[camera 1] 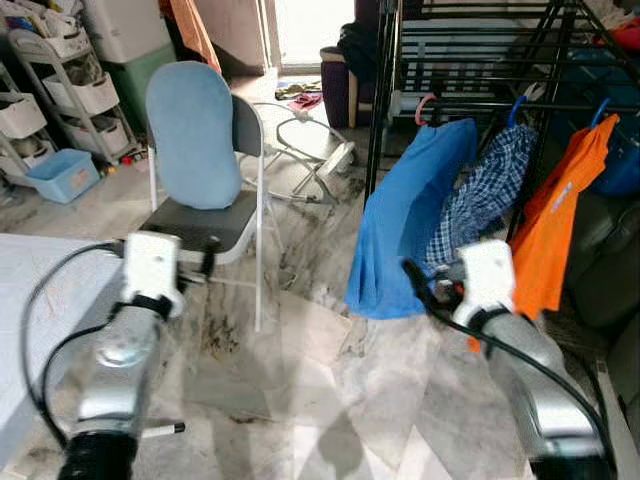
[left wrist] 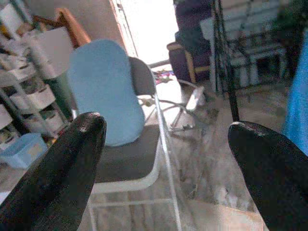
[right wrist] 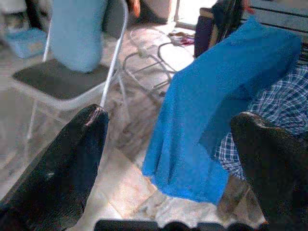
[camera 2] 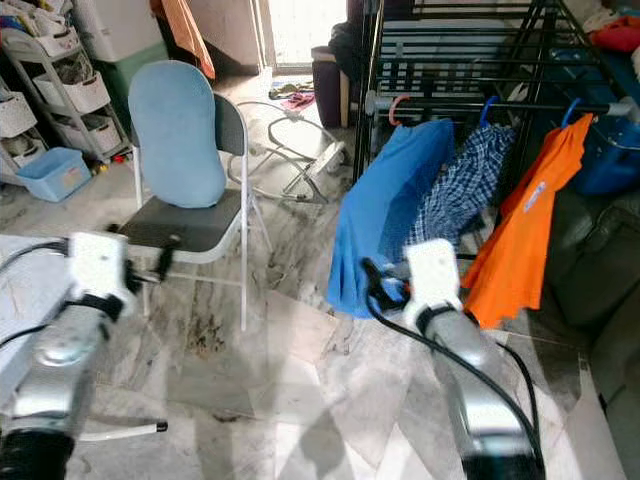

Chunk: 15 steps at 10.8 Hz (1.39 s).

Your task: Hang hanger

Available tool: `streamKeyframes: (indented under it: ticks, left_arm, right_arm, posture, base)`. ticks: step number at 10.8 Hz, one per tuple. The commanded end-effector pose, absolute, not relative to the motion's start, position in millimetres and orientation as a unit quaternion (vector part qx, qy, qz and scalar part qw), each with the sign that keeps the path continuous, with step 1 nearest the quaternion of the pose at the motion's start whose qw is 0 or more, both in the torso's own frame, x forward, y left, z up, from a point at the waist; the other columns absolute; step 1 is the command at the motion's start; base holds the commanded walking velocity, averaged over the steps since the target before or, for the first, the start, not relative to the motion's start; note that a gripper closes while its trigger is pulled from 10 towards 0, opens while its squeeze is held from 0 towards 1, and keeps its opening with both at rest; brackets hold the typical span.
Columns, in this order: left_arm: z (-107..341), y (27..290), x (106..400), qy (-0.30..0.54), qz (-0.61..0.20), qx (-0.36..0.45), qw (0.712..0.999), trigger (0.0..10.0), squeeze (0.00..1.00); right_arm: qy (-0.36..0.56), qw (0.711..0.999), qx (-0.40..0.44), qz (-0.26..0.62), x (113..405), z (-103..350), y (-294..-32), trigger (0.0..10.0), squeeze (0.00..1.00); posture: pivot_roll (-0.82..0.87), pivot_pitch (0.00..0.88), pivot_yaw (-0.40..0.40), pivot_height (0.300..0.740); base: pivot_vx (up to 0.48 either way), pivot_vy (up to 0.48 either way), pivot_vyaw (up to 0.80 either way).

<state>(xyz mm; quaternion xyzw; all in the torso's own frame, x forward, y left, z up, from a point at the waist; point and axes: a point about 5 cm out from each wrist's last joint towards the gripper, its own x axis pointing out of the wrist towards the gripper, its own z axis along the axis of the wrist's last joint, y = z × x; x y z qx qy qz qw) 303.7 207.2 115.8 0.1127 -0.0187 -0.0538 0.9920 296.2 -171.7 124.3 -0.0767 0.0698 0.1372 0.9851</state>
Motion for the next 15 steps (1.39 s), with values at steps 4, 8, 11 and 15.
streamKeyframes:
  ticks: [4,8,11,15]
  left_arm:
    - [92,215,268,-0.01,-0.054,0.124,0.991,10.0,0.0]
    - [96,243,229,-0.024,0.067,0.086,0.994,10.0,0.0]
    - [110,222,227,-0.057,0.072,0.051,0.994,10.0,0.0]
    - [91,200,217,0.0,0.006,0.024,1.0,10.0,0.0]
  right_arm:
    - [0.07,0.985,-0.085,0.133,294,116,-172,10.0,0.0]
    - [0.058,0.997,-0.028,0.03,258,111,-210,10.0,0.0]
    - [0.051,0.996,-0.028,0.071,255,120,-203,10.0,0.0]
    - [0.065,0.994,-0.02,0.087,249,113,-190,10.0,0.0]
  posture:
    - [-0.14,0.0,0.118,0.74]
    - [-0.14,0.0,0.102,0.74]
    - [-0.14,0.0,0.096,0.74]
    - [-0.14,0.0,0.106,0.74]
  base:
    - [0.0,0.0,0.0]
    - [0.0,0.0,0.0]
    - [0.0,0.0,0.0]
    - [0.0,0.0,0.0]
